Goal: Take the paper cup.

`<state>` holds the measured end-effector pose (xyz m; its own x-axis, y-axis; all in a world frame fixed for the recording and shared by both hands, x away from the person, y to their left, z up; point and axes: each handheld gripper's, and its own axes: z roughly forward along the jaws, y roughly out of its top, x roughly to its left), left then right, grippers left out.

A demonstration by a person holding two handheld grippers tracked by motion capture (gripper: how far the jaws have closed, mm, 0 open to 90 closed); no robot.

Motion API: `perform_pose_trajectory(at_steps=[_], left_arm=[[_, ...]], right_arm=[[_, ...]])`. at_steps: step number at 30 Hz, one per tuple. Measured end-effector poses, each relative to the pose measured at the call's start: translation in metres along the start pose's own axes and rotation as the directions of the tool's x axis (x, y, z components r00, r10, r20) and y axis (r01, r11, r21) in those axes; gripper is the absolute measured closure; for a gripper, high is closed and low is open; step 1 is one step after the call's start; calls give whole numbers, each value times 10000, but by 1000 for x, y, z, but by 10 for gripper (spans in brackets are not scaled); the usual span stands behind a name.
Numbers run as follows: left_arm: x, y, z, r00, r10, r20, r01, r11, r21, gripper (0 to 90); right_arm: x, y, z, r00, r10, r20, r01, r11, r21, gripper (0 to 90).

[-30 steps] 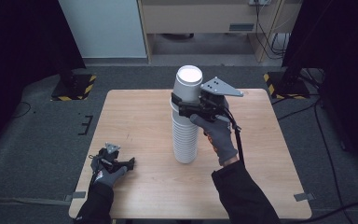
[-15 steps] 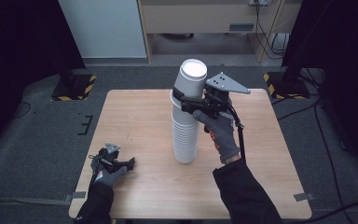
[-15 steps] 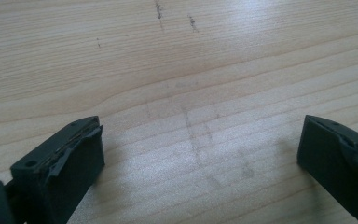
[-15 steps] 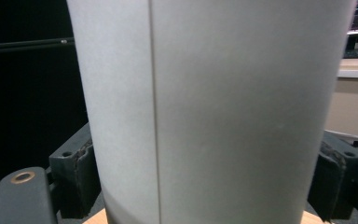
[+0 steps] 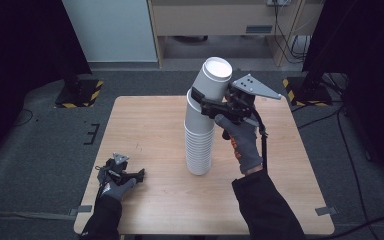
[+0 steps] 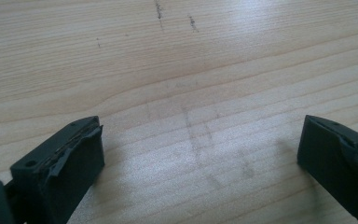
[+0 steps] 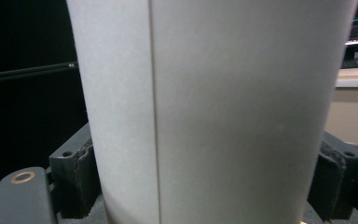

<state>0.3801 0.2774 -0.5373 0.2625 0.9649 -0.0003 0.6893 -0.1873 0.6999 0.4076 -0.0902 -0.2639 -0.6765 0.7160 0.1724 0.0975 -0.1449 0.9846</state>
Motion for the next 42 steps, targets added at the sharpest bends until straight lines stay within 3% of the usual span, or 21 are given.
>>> perform_pose_trajectory(at_steps=[13, 23, 42], left_arm=[[0, 0, 0, 10000, 28, -1, -28, 10000, 24, 0], [0, 0, 0, 10000, 53, 1, -53, 10000, 47, 0], [0, 0, 0, 10000, 50, 0, -50, 10000, 46, 0]], right_arm=[[-5, 10, -19, 10000, 76, 34, -74, 9993, -358, 149], [-11, 14, -45, 9997, 49, 257, -38, 9991, -415, 149], [-35, -13, -85, 9946, 205, 1019, -209, 9998, 23, 149]])
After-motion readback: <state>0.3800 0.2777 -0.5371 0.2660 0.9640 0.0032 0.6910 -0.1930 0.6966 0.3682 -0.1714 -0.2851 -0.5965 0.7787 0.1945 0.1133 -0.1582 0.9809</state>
